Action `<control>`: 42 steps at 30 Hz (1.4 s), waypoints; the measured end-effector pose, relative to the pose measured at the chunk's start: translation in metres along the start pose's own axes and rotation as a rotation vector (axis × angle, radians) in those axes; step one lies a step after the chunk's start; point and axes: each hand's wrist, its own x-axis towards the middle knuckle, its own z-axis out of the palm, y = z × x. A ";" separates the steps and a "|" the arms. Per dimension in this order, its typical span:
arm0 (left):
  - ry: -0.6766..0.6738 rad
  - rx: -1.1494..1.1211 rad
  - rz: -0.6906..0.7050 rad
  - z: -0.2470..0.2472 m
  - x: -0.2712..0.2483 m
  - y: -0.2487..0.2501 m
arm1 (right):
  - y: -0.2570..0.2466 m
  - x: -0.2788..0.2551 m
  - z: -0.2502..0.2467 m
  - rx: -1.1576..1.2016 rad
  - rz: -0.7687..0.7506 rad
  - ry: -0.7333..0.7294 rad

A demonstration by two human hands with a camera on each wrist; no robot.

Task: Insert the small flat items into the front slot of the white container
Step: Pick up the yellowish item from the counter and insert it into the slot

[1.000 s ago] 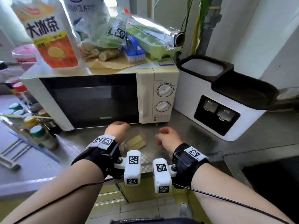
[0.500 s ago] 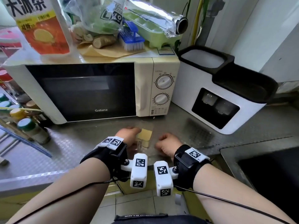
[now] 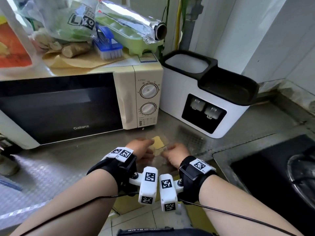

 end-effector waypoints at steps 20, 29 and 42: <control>-0.322 0.225 0.086 0.059 0.032 0.062 | -0.003 0.025 -0.072 0.288 -0.039 0.445; -0.415 0.219 0.134 0.058 0.053 0.075 | -0.012 0.034 -0.063 0.352 -0.052 0.547; -0.416 0.203 0.131 0.050 0.072 0.084 | -0.027 0.058 -0.054 0.290 -0.012 0.228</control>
